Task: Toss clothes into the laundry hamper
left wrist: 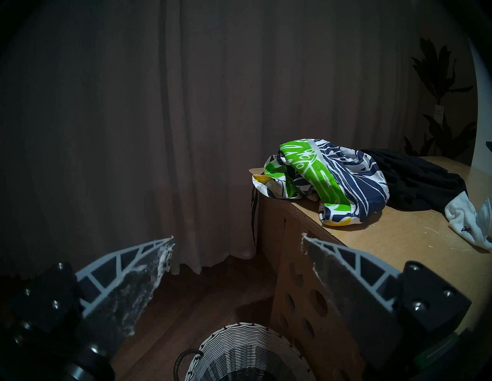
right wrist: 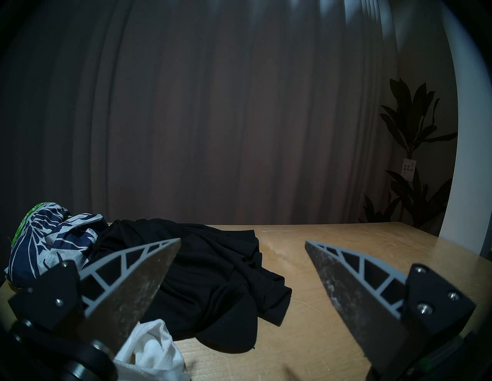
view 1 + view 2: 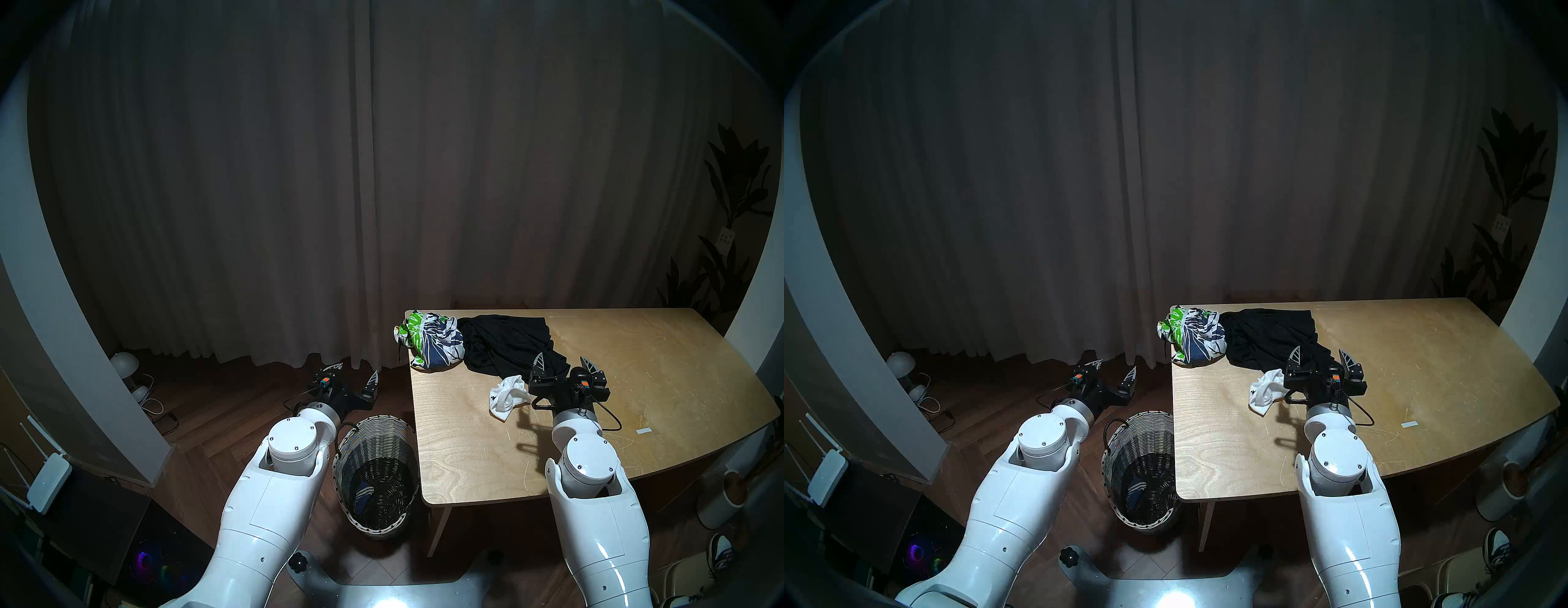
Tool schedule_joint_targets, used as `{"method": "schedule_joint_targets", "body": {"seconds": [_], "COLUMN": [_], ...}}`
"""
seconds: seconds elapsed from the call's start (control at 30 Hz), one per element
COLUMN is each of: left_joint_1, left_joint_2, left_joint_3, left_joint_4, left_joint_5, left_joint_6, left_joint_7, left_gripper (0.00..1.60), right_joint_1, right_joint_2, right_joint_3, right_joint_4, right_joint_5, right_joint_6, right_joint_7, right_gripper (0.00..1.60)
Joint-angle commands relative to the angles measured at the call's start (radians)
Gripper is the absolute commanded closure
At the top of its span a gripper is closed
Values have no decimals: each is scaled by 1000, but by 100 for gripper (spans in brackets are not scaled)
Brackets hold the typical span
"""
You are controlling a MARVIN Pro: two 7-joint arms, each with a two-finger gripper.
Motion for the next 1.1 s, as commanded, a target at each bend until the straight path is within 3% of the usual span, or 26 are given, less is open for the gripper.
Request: {"method": "schedule_joint_targets", "body": {"seconds": [0.0, 0.2, 0.47, 0.9, 0.97, 1.0, 1.03, 1.07], "left_joint_1": [10, 48, 69, 73, 74, 74, 74, 74], "left_joint_2": [-27, -32, -46, -43, -41, -41, -40, -40], "left_joint_3": [-32, -121, -129, -123, -122, -121, -120, -120], "left_joint_4": [-47, -116, -146, -155, -156, -156, -157, -157], "left_joint_5": [-22, -64, -71, -77, -78, -79, -79, -79], "left_joint_6": [-23, -32, -22, -17, -16, -16, -15, -15], "left_joint_7": [40, 112, 137, 151, 153, 154, 154, 155], "left_gripper": [0, 0, 0, 0, 0, 0, 0, 0], "right_joint_1": [4, -24, -19, -67, -65, -64, -61, -57], "right_joint_2": [2, -11, -48, -121, -124, -124, -128, -128], "right_joint_3": [1, -53, -101, -130, -136, -139, -137, -135], "right_joint_4": [-22, -40, -8, 41, 52, 57, 61, 65], "right_joint_5": [-2, 40, 147, 163, 165, 161, 157, 163], "right_joint_6": [-11, 24, 115, 186, 185, 176, 175, 163], "right_joint_7": [-2, 59, 139, -31, -56, -65, -71, -77], "right_gripper": [0, 0, 0, 0, 158, 160, 148, 149]}}
